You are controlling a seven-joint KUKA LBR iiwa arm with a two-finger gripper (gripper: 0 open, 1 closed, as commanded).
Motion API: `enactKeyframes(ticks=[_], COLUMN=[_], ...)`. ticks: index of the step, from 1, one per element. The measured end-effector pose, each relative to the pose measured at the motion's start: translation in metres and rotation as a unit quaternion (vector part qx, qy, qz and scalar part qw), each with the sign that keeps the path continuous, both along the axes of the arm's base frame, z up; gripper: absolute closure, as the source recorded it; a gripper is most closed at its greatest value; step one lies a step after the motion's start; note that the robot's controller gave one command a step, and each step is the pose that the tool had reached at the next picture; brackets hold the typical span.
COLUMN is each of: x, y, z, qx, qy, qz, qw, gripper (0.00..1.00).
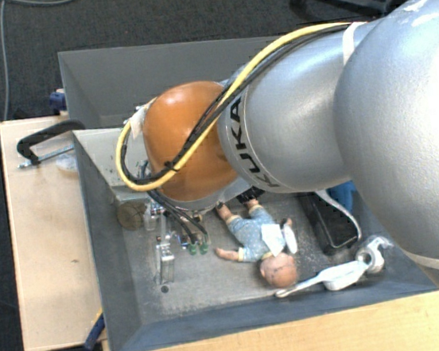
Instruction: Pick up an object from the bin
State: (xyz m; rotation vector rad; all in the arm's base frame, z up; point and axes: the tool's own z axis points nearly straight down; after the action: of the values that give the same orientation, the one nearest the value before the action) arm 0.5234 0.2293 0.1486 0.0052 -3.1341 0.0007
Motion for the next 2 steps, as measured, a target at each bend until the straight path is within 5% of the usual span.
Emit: enactKeyframes(ticks=[1, 2], x=[0.002, 0.002], y=[-0.001, -0.055], z=[0.005, -0.051], qx=[0.001, 0.002], qy=[-0.0041, -0.0036], qz=[-0.001, 0.009], qw=[1.0, 0.9999], gripper=[0.0, 0.0])
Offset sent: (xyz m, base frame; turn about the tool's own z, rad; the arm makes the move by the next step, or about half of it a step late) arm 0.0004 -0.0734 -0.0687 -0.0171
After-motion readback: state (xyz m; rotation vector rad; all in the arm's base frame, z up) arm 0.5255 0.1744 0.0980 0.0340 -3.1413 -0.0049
